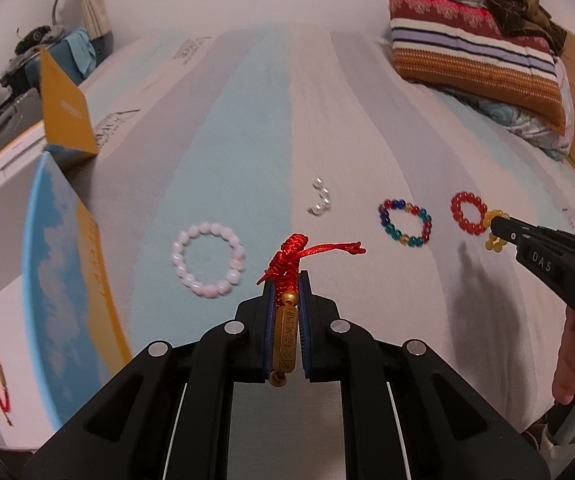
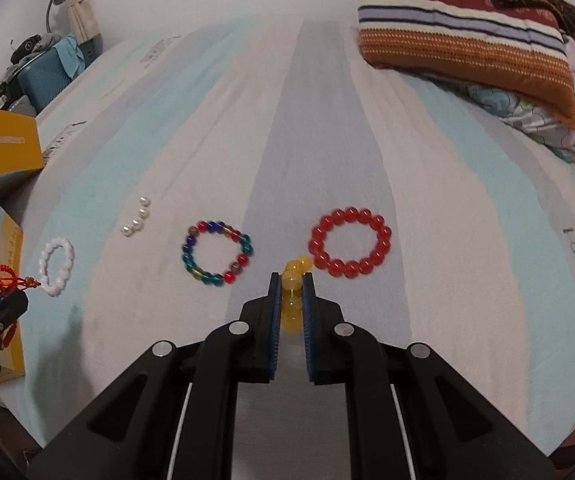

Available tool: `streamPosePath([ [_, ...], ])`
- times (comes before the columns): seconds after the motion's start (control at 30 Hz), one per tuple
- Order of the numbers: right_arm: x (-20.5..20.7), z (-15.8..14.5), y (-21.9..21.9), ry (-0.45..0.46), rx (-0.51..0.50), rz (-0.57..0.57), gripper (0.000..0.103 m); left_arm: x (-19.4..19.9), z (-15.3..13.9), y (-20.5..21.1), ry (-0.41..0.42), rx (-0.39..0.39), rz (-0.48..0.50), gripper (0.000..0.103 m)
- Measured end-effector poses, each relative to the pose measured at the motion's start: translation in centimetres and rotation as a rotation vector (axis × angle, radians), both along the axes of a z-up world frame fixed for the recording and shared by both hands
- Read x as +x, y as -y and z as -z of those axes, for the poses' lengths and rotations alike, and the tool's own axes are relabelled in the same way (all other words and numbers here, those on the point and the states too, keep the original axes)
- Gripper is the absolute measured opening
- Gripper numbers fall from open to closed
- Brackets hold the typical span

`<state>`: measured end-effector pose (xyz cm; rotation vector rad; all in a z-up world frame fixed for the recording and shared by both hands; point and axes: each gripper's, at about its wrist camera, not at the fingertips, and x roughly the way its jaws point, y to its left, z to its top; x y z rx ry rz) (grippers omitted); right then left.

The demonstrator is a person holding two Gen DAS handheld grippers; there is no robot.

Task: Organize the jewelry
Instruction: 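Carry both held bracelets over the white box with both tools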

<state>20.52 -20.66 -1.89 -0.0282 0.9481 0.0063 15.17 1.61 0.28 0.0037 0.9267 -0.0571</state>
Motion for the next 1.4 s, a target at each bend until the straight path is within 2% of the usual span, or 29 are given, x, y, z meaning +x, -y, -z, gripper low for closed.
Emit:
streamPosePath([
  [0.33, -0.6, -3.5, -5.0, 0.043, -0.012, -0.063, 0.009, -0.9, -4.3, -3.6, 0.051, 0.001, -0.037, 0.010],
  [0.63, -1.7, -7.2, -11.1, 0.103, -0.022, -0.139, 0.009, -2.6, -7.1, -8.8, 0.081, 0.005, -0.108, 0.010],
  [1.13, -4.5, -10.8, -23.3, 0.176, -0.002, -0.321, 0.009, -6.7, -8.7, -17.3, 0.100, 0.017, -0.234, 0.010],
  [1.4, -7.1, -10.7, -29.7, 0.188, 0.008, -0.453, 0.009, -9.2, -8.2, -22.6, 0.084, 0.023, -0.326, 0.010],
])
